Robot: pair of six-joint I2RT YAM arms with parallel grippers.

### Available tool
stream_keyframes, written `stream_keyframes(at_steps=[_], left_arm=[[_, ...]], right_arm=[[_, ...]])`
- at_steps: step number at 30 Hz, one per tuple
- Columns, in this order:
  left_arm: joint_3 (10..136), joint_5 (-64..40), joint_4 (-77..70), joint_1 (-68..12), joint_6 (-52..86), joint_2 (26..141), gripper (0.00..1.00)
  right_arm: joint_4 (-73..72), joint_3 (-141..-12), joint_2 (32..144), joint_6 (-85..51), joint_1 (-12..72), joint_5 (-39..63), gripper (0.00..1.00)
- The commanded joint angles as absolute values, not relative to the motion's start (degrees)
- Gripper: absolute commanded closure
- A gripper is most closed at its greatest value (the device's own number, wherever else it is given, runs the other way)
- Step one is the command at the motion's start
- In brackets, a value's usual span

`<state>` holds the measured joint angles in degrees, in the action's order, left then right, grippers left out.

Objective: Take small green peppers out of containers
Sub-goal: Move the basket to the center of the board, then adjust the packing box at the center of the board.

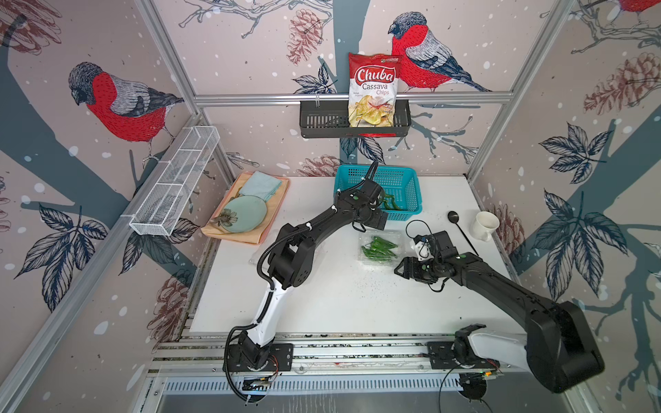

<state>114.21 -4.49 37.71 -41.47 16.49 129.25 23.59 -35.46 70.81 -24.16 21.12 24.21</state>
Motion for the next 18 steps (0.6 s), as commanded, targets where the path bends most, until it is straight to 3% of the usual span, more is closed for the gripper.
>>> stream_keyframes(at_steps=[1,7,18], left_arm=[[111.1,-7.8,37.1,-43.0,17.2,127.5,0.04],[102.3,-7.4,35.0,-44.3,21.0,122.4,0.04],[93.3,-5.8,35.4,-45.1,24.6,114.5,0.04]], right_arm=[[20.6,-35.3,71.5,-24.1,20.2,24.4,0.34],[18.8,-36.2,75.8,-23.4,14.5,24.0,0.43],[18.1,-43.1,83.3,-19.7,8.6,27.9,0.44]])
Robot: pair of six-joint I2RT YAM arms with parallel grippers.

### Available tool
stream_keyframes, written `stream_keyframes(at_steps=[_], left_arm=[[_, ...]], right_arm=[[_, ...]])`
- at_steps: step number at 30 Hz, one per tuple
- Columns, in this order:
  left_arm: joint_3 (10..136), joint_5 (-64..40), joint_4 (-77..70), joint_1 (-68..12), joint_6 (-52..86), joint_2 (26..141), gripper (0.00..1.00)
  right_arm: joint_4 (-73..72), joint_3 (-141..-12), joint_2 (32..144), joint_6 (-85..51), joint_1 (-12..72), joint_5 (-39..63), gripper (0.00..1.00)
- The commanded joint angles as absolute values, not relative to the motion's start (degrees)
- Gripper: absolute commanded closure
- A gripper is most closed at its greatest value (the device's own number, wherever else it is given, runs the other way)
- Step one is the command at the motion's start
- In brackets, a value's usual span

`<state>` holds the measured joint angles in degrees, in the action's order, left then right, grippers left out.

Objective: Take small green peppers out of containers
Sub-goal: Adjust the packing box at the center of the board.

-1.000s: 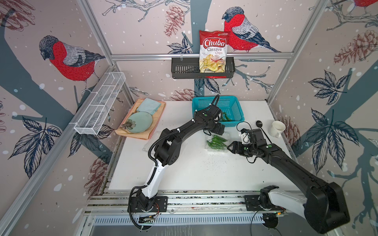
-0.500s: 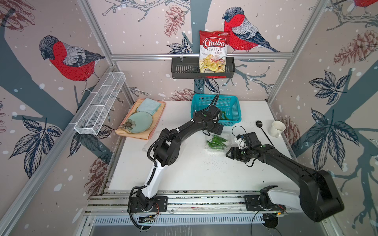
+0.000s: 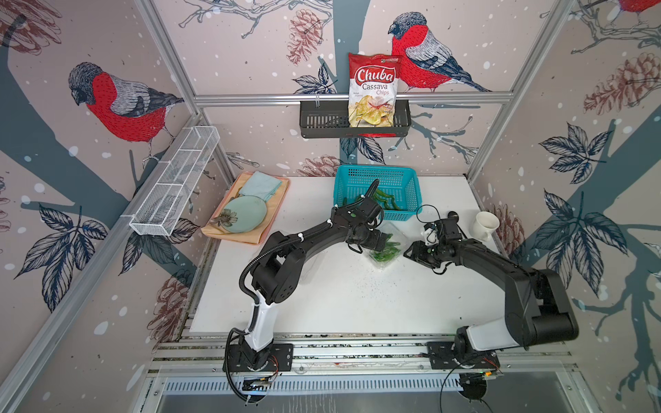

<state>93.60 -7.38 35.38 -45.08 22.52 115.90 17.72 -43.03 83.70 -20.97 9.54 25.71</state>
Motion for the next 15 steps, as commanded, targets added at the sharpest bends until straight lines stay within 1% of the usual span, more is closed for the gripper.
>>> stream_keyframes(at_steps=[1,6,9,12,15], left_arm=[[93.8,-5.5,35.5,-45.0,25.2,114.3,0.04],[99.9,-6.4,37.4,-45.0,26.7,116.8,0.04],[103.8,-9.1,37.7,-44.6,27.7,119.0,0.04],[105.4,-14.2,35.4,-43.5,29.9,120.5,0.04],[106.6,-16.7,34.7,-42.7,30.2,121.8,0.04]], right_arm=[[18.2,-42.2,82.5,-19.9,7.9,29.0,0.44],[16.2,-35.3,76.7,-22.1,3.3,34.9,0.44],[10.7,-32.9,74.5,-27.3,2.5,40.1,0.45],[4.3,-32.6,75.0,-33.1,3.6,43.0,0.45],[1.0,-32.6,76.7,-35.1,3.9,43.6,0.46]])
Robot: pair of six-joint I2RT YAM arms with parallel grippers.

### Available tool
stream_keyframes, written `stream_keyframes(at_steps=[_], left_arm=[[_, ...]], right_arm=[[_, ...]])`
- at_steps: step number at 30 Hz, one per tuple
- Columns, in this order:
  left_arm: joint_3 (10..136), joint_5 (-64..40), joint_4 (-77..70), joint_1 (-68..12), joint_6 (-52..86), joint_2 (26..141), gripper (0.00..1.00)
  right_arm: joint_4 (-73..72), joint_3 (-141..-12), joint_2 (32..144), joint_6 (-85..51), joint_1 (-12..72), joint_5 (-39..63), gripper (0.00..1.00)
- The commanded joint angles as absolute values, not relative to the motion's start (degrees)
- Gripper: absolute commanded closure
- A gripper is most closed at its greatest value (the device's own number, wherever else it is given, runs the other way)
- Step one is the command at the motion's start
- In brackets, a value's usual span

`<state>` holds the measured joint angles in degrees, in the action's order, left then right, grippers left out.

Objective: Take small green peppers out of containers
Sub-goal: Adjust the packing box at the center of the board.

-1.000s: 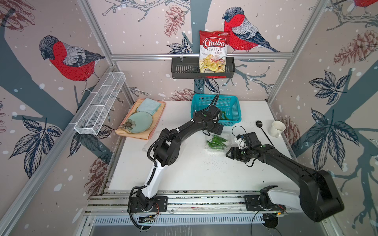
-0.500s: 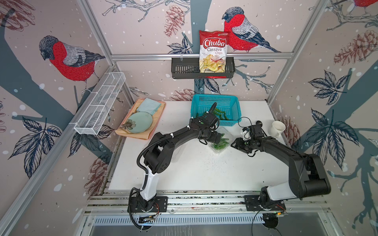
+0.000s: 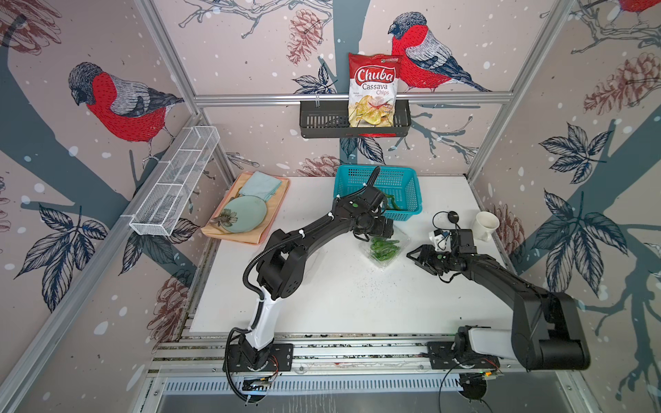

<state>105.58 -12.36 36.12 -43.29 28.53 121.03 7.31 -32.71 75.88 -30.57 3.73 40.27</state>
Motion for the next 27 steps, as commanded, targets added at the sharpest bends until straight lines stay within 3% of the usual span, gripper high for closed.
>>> stream_keyframes(at_steps=[1,16,27], left_arm=[[106.9,-17.3,34.6,-42.5,30.1,122.3,0.04],[105.9,-21.4,33.3,-42.3,30.2,123.4,0.04],[105.9,-22.0,33.3,-42.3,30.2,124.0,0.04]], right_arm=[[0.3,-32.4,77.2,-35.4,3.9,43.4,0.46],[-3.1,-34.2,84.3,-35.6,4.0,43.3,0.62],[-4.3,-33.2,85.0,-35.4,3.0,43.3,0.67]])
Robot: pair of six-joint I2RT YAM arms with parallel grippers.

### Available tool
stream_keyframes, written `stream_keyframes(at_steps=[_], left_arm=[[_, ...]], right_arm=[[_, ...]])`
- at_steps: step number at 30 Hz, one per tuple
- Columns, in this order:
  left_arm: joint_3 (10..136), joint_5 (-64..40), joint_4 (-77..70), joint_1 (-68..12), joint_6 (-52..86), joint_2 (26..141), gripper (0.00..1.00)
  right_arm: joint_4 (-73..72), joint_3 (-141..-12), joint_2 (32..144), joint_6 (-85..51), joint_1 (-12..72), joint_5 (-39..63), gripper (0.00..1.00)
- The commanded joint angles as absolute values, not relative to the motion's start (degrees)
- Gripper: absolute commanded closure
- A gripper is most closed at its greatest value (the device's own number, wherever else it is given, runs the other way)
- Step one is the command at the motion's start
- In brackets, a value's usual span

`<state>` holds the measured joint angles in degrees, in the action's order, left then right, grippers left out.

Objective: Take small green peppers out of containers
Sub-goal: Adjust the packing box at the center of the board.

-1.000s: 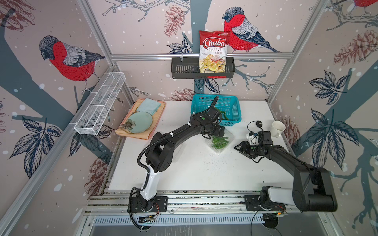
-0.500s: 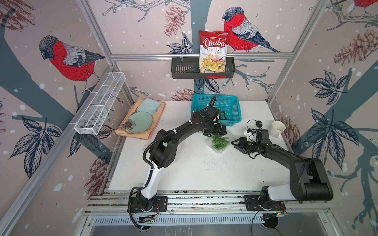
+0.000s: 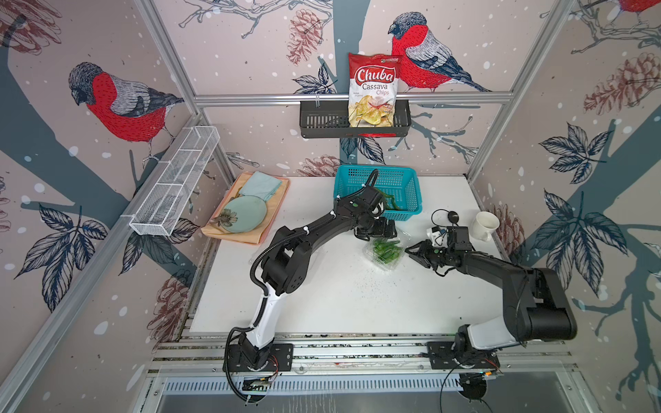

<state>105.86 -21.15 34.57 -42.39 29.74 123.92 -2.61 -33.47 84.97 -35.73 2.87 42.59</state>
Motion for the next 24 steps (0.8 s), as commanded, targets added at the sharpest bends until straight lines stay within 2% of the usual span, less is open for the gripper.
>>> stream_keyframes(at_steps=[1,19,24], left_arm=[[106.0,-22.4,33.1,-42.3,30.3,124.0,0.04],[106.9,-24.6,32.2,-42.9,31.3,126.0,0.05],[106.9,-25.4,32.3,-42.9,31.2,126.4,0.05]], right_arm=[[-4.5,-33.2,85.2,-35.4,3.0,43.3,0.67],[-10.7,-35.0,90.9,-35.8,5.3,46.4,0.67],[-12.4,-34.6,91.4,-33.7,5.8,49.1,0.63]])
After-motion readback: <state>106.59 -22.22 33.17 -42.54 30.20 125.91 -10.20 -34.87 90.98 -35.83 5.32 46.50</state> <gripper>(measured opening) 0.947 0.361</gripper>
